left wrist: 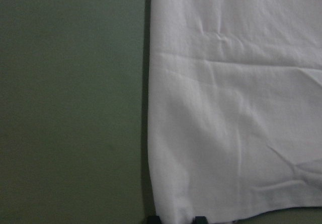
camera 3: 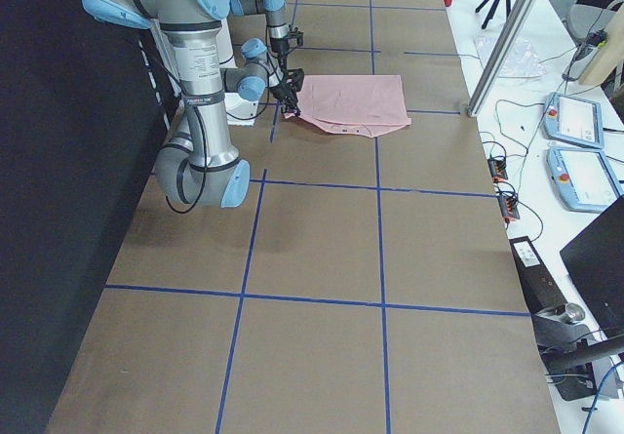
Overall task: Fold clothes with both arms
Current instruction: 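Grasp the shirt's near edge with both grippers, then lift the near edge with both grippers and fold it away from the robot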
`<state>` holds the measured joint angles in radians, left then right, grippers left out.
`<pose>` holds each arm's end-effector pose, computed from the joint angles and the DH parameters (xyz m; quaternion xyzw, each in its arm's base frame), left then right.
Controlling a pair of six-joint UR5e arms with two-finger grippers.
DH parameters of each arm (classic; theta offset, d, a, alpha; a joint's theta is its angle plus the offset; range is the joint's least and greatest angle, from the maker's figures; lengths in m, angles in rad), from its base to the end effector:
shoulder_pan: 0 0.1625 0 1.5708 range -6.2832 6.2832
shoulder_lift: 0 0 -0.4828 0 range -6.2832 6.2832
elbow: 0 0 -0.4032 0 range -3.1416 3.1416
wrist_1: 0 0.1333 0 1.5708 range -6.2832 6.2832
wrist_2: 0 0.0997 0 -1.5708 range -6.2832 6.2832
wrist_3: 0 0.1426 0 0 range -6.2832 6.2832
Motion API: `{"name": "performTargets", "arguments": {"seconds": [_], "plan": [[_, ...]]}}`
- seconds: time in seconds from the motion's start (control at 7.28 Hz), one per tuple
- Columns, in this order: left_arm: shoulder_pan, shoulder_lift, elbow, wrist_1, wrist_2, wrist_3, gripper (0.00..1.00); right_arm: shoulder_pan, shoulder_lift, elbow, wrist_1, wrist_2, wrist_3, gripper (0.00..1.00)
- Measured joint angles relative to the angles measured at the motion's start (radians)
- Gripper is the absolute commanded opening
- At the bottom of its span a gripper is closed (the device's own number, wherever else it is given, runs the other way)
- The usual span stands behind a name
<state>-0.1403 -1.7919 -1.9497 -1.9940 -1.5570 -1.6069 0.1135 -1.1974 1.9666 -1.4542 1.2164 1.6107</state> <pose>0.5874 -0.2196 0.3950 0.0315 0.4886 -0.0802 0.8683 -0.6077 -0.2532 0.3390 0.1747 -0.4157 0.1435 0.8810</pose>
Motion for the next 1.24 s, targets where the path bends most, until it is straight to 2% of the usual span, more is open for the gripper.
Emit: {"name": "performTargets", "arguments": {"seconds": [0.41, 0.69, 0.96, 1.1, 1.24], "plan": [[-0.008, -0.001, -0.03, 0.038, -0.001, 0.008, 0.0, 0.0, 0.002, 0.007, 0.0, 0.001, 0.0, 0.0], [-0.01, -0.005, -0.164, 0.166, -0.021, 0.011, 0.0, -0.005, -0.011, 0.08, -0.039, 0.006, -0.001, 0.0], [-0.01, -0.057, -0.357, 0.391, -0.07, 0.011, 0.0, -0.056, -0.015, 0.285, -0.241, 0.012, 0.007, 0.0], [-0.012, -0.123, -0.431, 0.525, -0.094, 0.011, 0.0, -0.086, -0.009, 0.389, -0.349, 0.013, 0.021, 0.0], [-0.013, -0.178, -0.469, 0.615, -0.106, 0.011, 0.0, -0.105, -0.002, 0.453, -0.417, 0.014, 0.03, 0.0]]}}
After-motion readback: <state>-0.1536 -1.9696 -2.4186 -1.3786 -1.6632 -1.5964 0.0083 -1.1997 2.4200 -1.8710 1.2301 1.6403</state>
